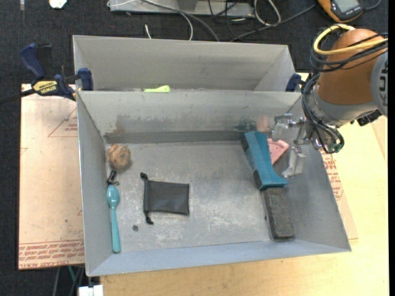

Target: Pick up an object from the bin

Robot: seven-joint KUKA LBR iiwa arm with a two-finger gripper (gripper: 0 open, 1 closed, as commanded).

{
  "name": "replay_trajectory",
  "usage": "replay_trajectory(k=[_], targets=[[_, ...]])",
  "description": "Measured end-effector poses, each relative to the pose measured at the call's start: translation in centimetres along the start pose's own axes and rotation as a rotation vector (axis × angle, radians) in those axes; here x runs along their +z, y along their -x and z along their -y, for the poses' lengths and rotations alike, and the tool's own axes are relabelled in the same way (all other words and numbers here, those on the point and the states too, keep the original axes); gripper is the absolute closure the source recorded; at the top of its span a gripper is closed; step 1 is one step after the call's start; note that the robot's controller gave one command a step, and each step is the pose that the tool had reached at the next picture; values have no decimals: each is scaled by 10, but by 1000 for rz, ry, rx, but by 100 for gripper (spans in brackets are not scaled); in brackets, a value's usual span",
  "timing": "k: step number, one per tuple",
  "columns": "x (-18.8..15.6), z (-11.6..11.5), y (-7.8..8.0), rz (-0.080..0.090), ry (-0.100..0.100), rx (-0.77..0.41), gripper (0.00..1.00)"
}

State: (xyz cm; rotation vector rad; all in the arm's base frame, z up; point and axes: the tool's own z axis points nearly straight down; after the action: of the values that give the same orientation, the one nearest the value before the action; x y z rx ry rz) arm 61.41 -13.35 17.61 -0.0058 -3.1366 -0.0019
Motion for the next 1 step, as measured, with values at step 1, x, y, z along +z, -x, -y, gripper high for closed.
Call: replay_trajectory(k=[1], targets=[[-5,-1,1,7,-1,-3,0]])
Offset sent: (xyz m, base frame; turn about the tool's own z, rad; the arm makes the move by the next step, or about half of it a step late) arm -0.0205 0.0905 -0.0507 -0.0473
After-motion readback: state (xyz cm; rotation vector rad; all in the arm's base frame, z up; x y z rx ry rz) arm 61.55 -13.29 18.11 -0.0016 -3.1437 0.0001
